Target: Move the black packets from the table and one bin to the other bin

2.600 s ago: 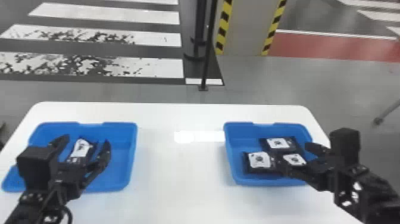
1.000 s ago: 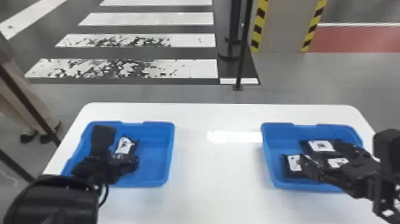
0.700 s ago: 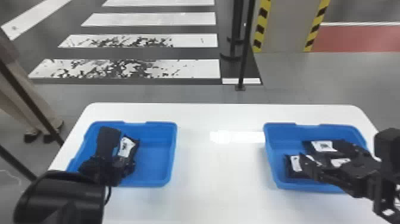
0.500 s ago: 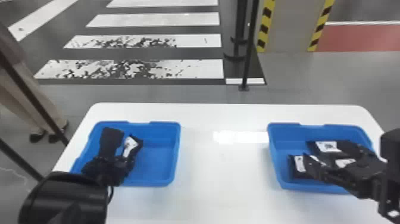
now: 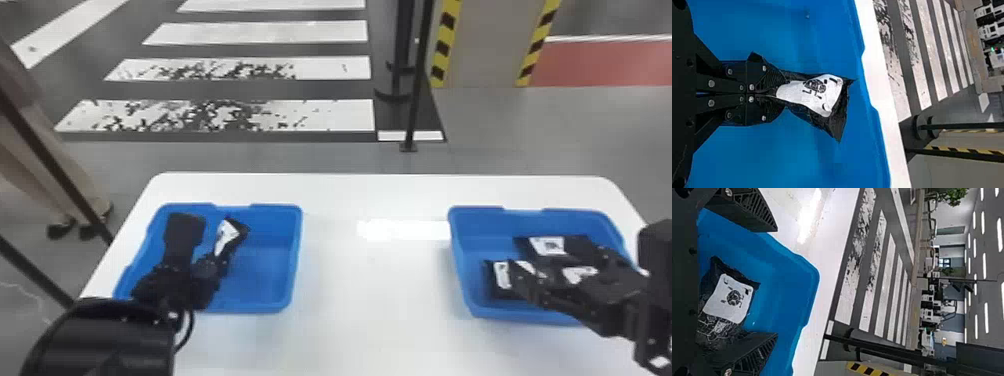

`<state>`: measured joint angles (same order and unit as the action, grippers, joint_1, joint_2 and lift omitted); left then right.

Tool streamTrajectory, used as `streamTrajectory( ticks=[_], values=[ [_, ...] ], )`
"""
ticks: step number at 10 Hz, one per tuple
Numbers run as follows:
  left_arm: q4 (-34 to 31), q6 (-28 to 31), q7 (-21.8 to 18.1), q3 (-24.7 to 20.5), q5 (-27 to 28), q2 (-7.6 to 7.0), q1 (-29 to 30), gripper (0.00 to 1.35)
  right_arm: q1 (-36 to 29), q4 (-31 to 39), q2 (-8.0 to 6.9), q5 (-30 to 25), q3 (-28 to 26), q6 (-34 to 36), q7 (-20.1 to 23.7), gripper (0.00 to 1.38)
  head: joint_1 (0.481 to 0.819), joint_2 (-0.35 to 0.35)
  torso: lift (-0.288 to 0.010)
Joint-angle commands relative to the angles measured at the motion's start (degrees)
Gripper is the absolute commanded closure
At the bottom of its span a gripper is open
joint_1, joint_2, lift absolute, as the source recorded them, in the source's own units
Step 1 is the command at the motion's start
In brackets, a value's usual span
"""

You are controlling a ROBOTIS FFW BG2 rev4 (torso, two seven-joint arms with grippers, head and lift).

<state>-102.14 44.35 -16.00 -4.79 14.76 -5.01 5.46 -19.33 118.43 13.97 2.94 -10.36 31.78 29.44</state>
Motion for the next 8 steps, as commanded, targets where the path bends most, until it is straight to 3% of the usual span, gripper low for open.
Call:
streamTrajectory(
  ticks=[1, 4, 6, 8],
  values=[
    [-7.3, 1.1, 0.0, -0.8, -0.9, 0.71, 2.8, 1.21, -0.1, 0.0, 0.00, 0.0, 0.0, 0.0, 0.0, 0.07, 0.695, 0.046, -0.110],
    [-14.4, -16.8, 0.4, -2.5, -10.5, 2.20, 8.3, 1.21, -0.8, 1.5, -0.09, 1.3, -0.6, -1.4, 0.0, 0.07, 0.695, 0.022, -0.110],
    [-20.8, -19.7, -0.3, 0.4, -19.7, 2.20, 11.8, 1.21, -1.6, 4.3, -0.26, 2.9, -1.4, -1.8, 0.0, 0.07, 0.695, -0.005, -0.110],
    [-22.7, -21.2, -2.6, 5.8, -30.4, 1.32, 12.8, 1.21, -2.2, 7.1, -0.35, 4.9, -2.3, -2.2, 0.0, 0.07, 0.695, -0.076, -0.110]
  ],
)
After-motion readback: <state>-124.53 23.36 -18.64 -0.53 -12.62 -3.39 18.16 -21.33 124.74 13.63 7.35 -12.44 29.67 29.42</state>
